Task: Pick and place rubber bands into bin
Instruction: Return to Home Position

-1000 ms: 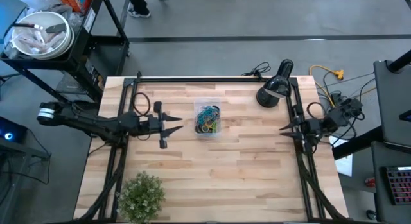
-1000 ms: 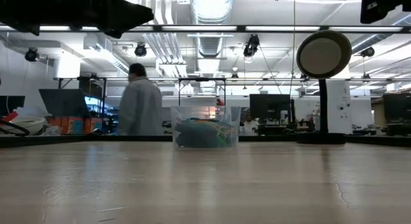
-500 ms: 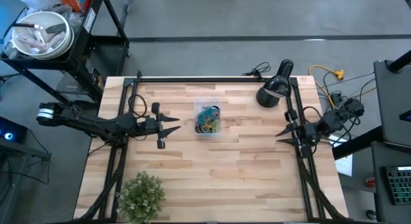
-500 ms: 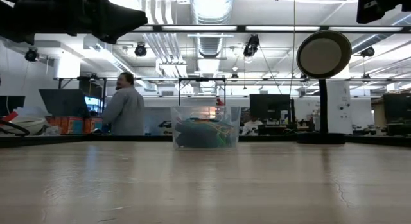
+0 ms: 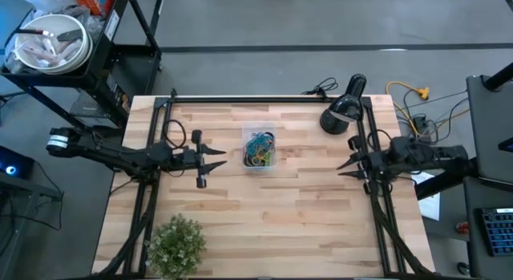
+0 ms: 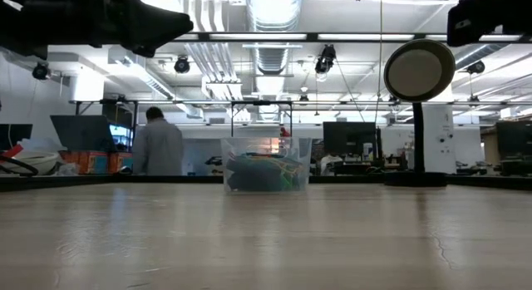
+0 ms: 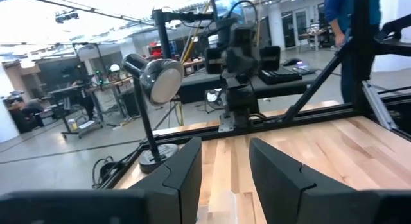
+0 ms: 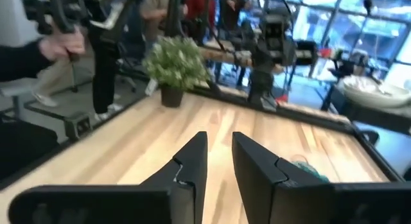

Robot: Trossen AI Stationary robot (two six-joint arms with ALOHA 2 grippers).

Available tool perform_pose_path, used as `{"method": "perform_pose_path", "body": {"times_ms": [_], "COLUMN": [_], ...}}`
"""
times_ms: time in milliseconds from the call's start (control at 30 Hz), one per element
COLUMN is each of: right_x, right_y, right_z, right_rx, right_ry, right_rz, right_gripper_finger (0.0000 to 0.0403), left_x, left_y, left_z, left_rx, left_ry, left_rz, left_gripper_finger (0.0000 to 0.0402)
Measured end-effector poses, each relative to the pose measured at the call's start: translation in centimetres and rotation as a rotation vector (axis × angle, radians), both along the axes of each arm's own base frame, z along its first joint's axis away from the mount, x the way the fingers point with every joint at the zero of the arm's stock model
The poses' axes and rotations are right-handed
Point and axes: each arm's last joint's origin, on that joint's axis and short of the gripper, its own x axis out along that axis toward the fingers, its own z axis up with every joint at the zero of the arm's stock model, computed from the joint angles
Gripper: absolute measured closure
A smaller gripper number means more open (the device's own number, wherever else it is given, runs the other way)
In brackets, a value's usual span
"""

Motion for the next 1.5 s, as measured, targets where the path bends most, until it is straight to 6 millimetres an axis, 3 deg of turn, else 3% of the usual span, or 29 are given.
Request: {"method": "perform_pose_path", "body": {"times_ms": [233,500,667,1067,1500], "right_x": [0.1,-0.6,0.2,1.7,1.7], "right_y": [-0.6,-1.1,-1.2,-1.3,-1.5], "right_z": [-0.9,-0.9,-2.5,-5.3,-5.3], "right_rx": [-0.021,-0.038,0.011,0.026,0.022], "right_ry": [0.013,-0.057,-0.044,-0.213,-0.212], "right_rz": [-0.098,-0.213,-0.236,-0.264,-0.292], "right_gripper_finger": [0.0328,0.0334,0.0331,0.0333,0.0323], "left_x": [-0.3,-2.4,-3.3,-3.4,-3.9], "left_y": [0.0,0.1,0.2,0.2,0.2], "left_z": [-0.5,-2.7,-3.4,-3.6,-3.4], "left_rx": [0.007,-0.003,-0.006,-0.007,0.065], "left_ry": [0.018,-0.050,-0.090,-0.108,-0.194], "left_rz": [-0.007,-0.029,-0.028,-0.033,-0.015], "left_gripper_finger": [0.0287,0.0287,0.0287,0.0287,0.0287]}}
